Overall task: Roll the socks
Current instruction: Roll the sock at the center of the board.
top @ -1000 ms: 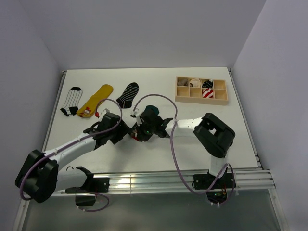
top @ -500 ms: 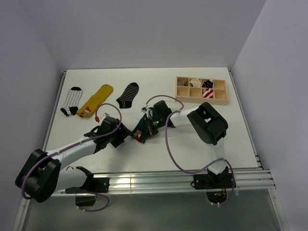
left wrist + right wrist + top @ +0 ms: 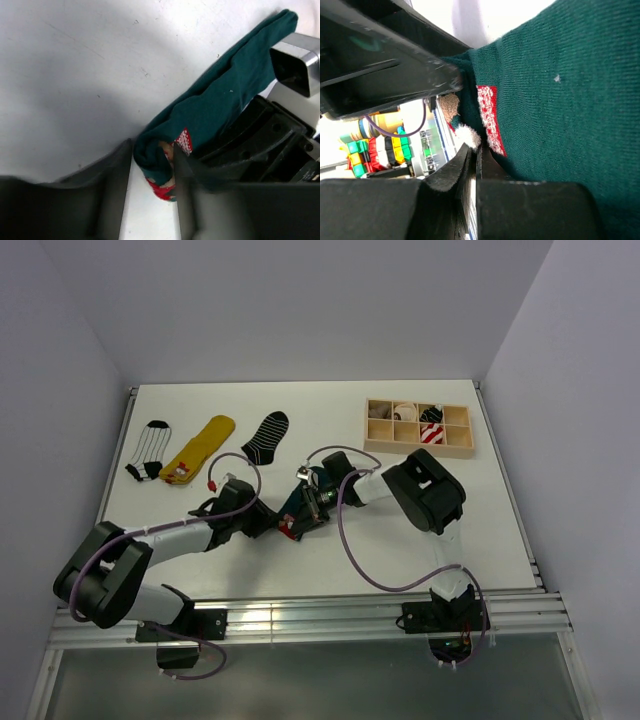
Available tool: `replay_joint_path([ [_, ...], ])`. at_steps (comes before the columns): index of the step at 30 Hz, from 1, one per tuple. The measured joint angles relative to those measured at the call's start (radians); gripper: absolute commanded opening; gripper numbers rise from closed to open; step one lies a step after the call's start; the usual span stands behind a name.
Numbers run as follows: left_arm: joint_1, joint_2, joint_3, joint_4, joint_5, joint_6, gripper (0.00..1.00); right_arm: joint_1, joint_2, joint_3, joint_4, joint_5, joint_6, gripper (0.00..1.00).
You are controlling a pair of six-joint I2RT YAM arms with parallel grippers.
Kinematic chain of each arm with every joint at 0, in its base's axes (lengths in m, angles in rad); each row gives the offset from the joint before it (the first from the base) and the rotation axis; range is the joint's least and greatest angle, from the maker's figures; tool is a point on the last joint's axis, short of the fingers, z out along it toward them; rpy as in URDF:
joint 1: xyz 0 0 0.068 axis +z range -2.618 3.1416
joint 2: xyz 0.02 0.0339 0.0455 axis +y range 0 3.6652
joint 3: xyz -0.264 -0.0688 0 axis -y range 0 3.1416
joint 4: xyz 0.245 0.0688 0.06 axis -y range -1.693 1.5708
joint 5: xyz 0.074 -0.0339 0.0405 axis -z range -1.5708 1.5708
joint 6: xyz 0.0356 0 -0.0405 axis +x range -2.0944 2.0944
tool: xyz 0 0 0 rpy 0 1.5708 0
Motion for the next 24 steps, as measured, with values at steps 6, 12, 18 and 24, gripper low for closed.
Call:
replay_joint_path([
  [6, -0.005, 0.027, 0.003, 0.006, 0.006, -0.002, 0.00, -0.003, -0.021, -0.016, 0.003, 0.027, -0.013, 0.13],
  [12, -0.014, 0.027, 0.053, -0.088, 0.005, 0.025, 0.00, 0.022, -0.183, -0.060, -0.104, 0.214, -0.138, 0.37],
  [18, -0.014, 0.027, 0.132, -0.220, -0.016, 0.079, 0.00, 0.134, -0.441, -0.129, -0.162, 0.549, -0.285, 0.48],
  [24, -0.014, 0.026, 0.164, -0.286, -0.022, 0.104, 0.00, 0.351, -0.556, -0.156, -0.142, 0.879, -0.401, 0.49],
])
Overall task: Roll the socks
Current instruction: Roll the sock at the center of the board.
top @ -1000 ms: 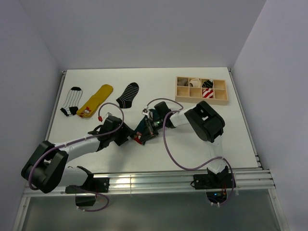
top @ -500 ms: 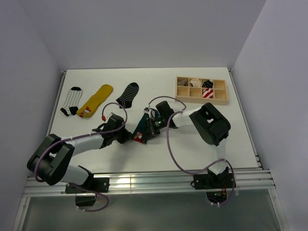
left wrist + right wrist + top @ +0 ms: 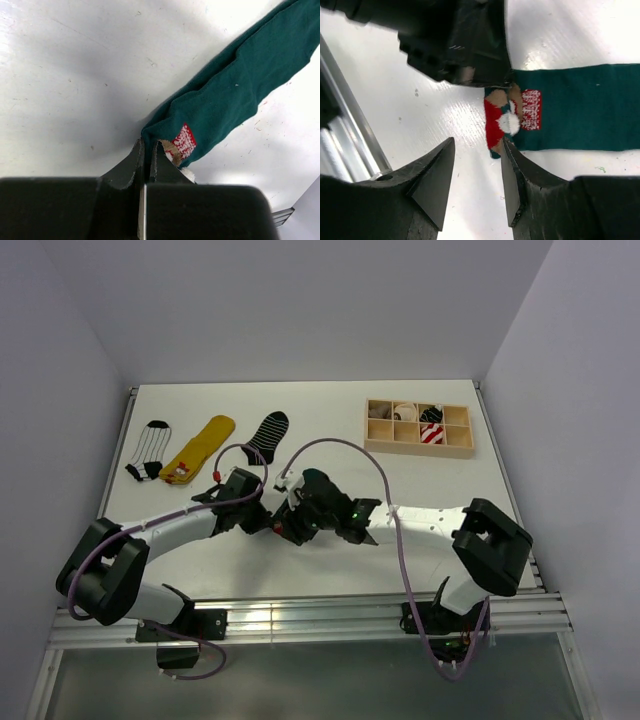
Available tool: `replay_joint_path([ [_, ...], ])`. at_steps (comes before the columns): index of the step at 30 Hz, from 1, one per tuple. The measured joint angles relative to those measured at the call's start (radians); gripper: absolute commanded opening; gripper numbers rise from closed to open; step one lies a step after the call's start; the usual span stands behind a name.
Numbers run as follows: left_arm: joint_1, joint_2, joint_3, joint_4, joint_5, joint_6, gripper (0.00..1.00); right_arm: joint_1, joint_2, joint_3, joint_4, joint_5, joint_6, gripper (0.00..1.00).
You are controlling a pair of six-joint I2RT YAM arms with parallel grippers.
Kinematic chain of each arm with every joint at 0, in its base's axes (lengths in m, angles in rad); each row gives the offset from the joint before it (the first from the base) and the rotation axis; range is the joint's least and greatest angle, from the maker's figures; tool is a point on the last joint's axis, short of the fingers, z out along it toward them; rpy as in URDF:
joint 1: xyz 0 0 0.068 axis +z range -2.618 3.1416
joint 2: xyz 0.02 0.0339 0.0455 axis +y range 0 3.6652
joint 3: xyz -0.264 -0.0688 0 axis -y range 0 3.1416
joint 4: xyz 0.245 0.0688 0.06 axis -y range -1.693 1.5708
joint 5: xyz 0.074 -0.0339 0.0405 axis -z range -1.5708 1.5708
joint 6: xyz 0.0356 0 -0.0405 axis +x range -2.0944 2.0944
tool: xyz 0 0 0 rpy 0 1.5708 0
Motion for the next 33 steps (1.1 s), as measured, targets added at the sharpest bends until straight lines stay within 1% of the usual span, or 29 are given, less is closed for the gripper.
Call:
replay_joint_path([
  [3, 0.000, 0.000, 0.005, -0.018, 0.000, 0.003, 0.00, 0.063, 0.021, 0.000, 0.005, 0.104, -0.034, 0.49],
  [7, 0.000, 0.000, 0.006, -0.031, 0.000, 0.003, 0.00, 0.093, 0.094, 0.010, 0.006, 0.193, -0.063, 0.48],
  [12, 0.000, 0.000, 0.010, -0.040, 0.000, 0.003, 0.00, 0.127, 0.175, 0.019, 0.004, 0.256, -0.089, 0.44],
  [17, 0.000, 0.000, 0.012, -0.043, 0.000, 0.003, 0.00, 0.162, 0.216, 0.041, 0.004, 0.308, -0.111, 0.45],
  [19, 0.000, 0.000, 0.012, -0.043, 0.000, 0.003, 0.00, 0.170, 0.221, 0.042, 0.004, 0.326, -0.114, 0.46],
  [20, 0.000, 0.000, 0.012, -0.043, 0.001, 0.003, 0.00, 0.172, 0.221, 0.042, 0.005, 0.332, -0.115, 0.49],
  [21, 0.000, 0.000, 0.012, -0.043, 0.001, 0.003, 0.00, 0.174, 0.220, 0.042, 0.006, 0.338, -0.114, 0.54],
  [23, 0.000, 0.000, 0.012, -0.043, 0.001, 0.003, 0.00, 0.174, 0.217, 0.040, 0.006, 0.353, -0.114, 0.58],
  [29, 0.000, 0.001, 0.012, -0.043, 0.001, 0.003, 0.00, 0.174, 0.157, 0.040, 0.003, 0.389, -0.114, 0.58],
  [33, 0.000, 0.001, 0.012, -0.043, 0.002, 0.003, 0.00, 0.174, 0.122, 0.040, 0.005, 0.396, -0.114, 0.52],
])
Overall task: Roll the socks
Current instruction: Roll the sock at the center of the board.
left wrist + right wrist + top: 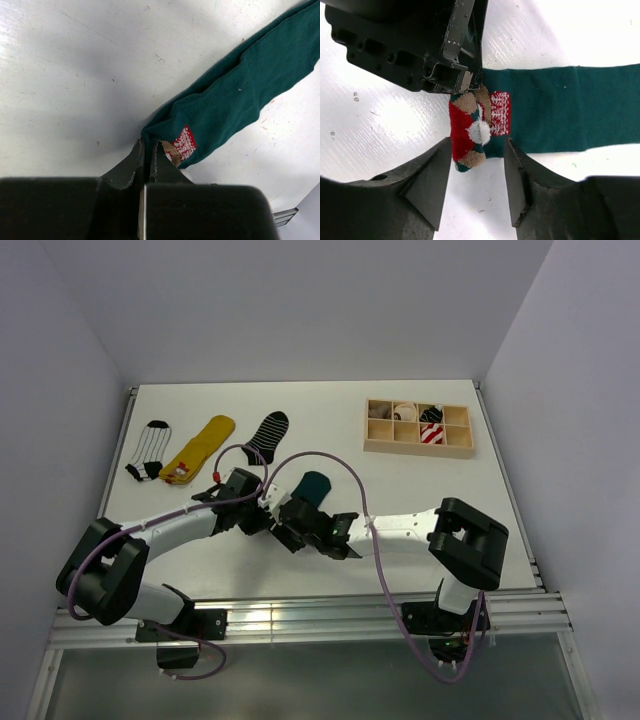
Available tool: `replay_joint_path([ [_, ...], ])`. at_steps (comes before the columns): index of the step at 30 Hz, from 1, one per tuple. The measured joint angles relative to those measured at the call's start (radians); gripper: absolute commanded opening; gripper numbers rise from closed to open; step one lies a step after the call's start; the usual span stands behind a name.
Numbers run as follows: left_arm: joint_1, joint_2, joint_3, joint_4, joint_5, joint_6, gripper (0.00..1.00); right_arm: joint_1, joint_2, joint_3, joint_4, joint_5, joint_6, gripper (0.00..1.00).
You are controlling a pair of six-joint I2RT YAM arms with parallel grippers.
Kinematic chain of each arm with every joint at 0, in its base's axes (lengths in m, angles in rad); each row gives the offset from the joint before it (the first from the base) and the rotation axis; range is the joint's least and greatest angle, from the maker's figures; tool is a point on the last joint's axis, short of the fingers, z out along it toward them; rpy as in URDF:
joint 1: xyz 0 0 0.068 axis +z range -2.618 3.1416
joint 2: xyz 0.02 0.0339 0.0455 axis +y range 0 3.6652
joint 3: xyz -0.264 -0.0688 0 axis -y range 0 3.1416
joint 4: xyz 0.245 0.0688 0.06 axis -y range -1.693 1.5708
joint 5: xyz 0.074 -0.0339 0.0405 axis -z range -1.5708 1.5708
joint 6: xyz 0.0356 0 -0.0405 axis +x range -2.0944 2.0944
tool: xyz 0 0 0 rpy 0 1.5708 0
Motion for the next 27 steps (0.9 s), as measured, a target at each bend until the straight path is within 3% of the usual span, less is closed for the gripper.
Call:
replay_joint_path([
  [22, 0.000, 0.019, 0.000, 0.002, 0.005, 0.000, 0.00, 0.000, 0.108, 0.006, 0.006, -0.054, 0.001, 0.47],
  [25, 0.000, 0.023, 0.000, 0.005, 0.008, -0.001, 0.00, 0.001, 0.114, 0.012, 0.006, -0.047, -0.001, 0.42],
  [27, 0.000, 0.027, 0.000, 0.006, 0.008, -0.001, 0.00, 0.002, 0.120, 0.019, 0.005, -0.040, -0.003, 0.28],
])
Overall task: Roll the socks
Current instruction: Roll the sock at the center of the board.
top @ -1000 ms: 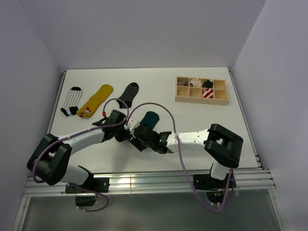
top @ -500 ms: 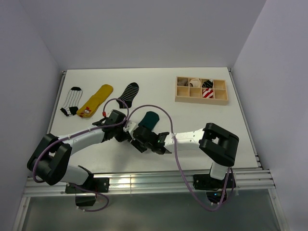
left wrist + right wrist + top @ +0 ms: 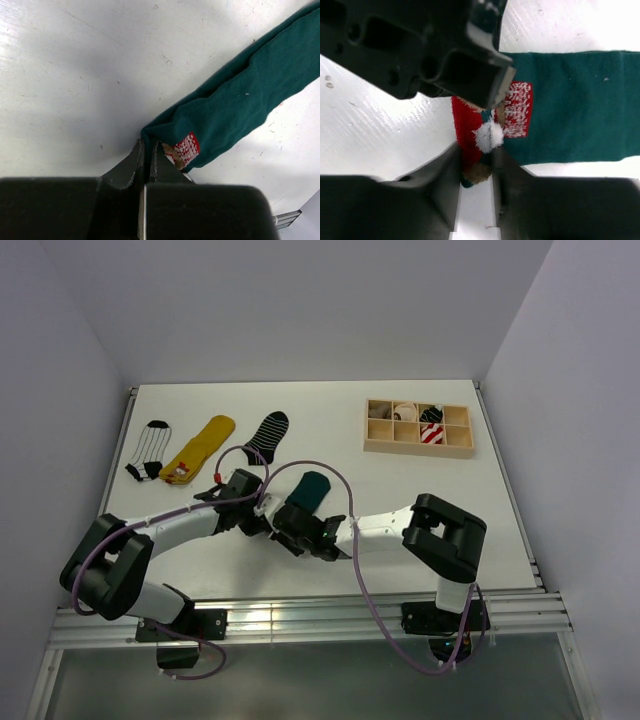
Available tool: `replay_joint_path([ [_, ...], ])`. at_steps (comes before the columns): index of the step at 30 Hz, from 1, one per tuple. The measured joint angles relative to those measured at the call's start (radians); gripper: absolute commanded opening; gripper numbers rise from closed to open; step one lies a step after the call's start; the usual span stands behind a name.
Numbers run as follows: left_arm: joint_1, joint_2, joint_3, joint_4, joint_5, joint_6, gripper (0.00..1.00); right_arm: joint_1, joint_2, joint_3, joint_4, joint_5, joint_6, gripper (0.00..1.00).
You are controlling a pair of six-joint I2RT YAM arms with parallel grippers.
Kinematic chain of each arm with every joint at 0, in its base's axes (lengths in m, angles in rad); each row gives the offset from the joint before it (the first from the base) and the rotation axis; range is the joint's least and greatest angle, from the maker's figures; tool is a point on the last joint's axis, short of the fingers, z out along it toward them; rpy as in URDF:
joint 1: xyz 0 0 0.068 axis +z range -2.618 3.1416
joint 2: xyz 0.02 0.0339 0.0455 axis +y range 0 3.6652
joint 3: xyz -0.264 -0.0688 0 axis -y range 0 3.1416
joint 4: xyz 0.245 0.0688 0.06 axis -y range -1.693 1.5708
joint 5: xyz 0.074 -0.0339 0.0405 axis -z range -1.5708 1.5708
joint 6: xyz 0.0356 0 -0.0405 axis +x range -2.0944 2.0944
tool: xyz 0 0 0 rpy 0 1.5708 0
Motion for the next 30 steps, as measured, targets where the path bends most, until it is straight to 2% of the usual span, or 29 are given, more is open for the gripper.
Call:
replay_joint_path([
  [1, 0.000, 0.001, 0.000, 0.000, 0.000, 0.000, 0.00, 0.000, 0.001, 0.000, 0.000, 0.004, -0.002, 0.15],
  [4, 0.000, 0.001, 0.000, 0.005, 0.000, -0.002, 0.00, 0.000, 0.001, 0.001, 0.001, 0.005, -0.001, 0.00],
  [6, 0.000, -0.002, 0.000, 0.008, 0.000, -0.004, 0.02, -0.011, -0.001, 0.001, 0.001, -0.010, 0.002, 0.00],
  [9, 0.000, -0.018, -0.007, 0.016, -0.003, -0.008, 0.10, -0.051, -0.008, 0.001, -0.004, -0.103, 0.021, 0.00],
  [12, 0.000, -0.067, -0.031, 0.022, -0.015, -0.024, 0.25, -0.125, -0.011, 0.001, -0.008, -0.252, 0.055, 0.00],
  [13, 0.000, -0.092, -0.043, 0.024, -0.021, -0.031, 0.37, -0.155, -0.011, 0.001, -0.008, -0.313, 0.069, 0.00],
  [15, 0.000, -0.148, -0.064, 0.027, -0.034, -0.044, 0.49, -0.221, -0.009, 0.001, -0.014, -0.424, 0.095, 0.00],
  [16, 0.000, -0.174, -0.074, 0.037, -0.039, -0.052, 0.60, -0.254, -0.003, 0.002, -0.017, -0.481, 0.111, 0.00],
  [19, 0.000, -0.247, -0.105, 0.072, -0.057, -0.072, 0.72, -0.336, 0.044, 0.019, -0.018, -0.644, 0.159, 0.00],
  [22, 0.000, -0.283, -0.135, 0.109, -0.060, -0.086, 0.72, -0.395, 0.102, 0.052, -0.018, -0.799, 0.208, 0.00],
  [26, -0.001, -0.275, -0.163, 0.158, -0.051, -0.089, 0.67, -0.461, 0.183, 0.067, 0.040, -0.993, 0.309, 0.00],
  [30, -0.008, -0.229, -0.178, 0.201, -0.040, -0.091, 0.62, -0.499, 0.230, 0.066, 0.082, -1.099, 0.392, 0.00],
])
